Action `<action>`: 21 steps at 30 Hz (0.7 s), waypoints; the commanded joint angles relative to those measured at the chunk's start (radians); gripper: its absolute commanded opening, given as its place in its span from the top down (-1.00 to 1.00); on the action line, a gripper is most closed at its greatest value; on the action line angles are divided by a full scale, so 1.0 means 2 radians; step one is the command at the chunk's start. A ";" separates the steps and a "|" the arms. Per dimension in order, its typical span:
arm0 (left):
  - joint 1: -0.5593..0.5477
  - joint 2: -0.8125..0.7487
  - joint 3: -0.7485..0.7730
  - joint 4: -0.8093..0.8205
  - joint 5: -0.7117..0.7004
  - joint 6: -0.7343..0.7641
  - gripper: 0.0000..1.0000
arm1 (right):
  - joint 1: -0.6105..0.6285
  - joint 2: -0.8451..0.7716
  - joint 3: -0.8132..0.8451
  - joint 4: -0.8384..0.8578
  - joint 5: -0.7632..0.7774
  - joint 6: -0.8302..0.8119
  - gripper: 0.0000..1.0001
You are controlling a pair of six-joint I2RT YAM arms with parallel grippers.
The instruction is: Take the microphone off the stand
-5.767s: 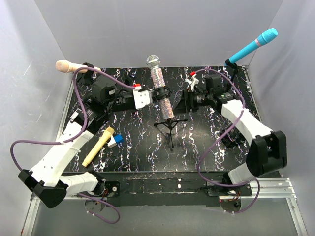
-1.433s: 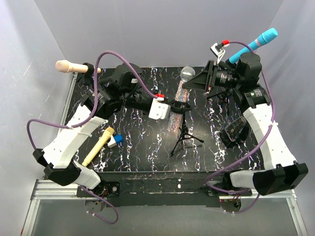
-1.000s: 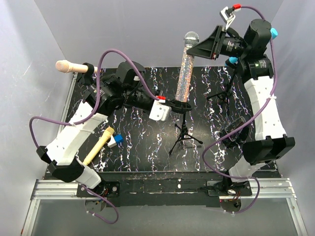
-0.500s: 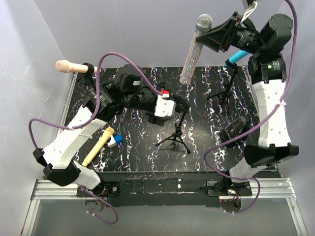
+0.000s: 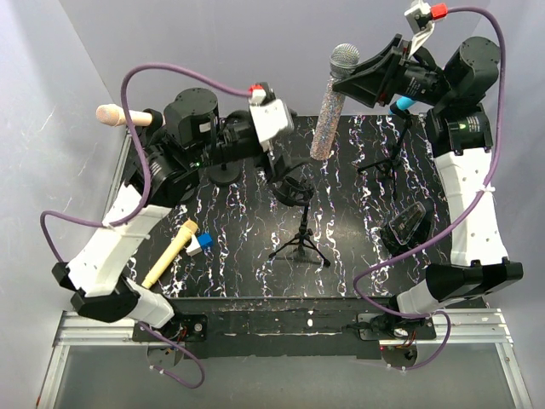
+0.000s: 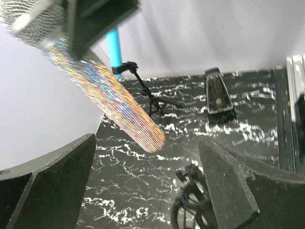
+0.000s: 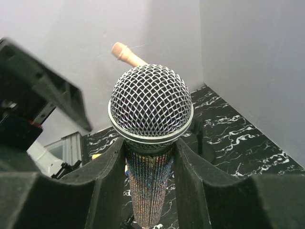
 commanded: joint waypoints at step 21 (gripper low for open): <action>0.013 0.081 0.051 0.121 -0.012 -0.148 0.39 | 0.049 -0.002 -0.014 0.075 -0.027 0.002 0.97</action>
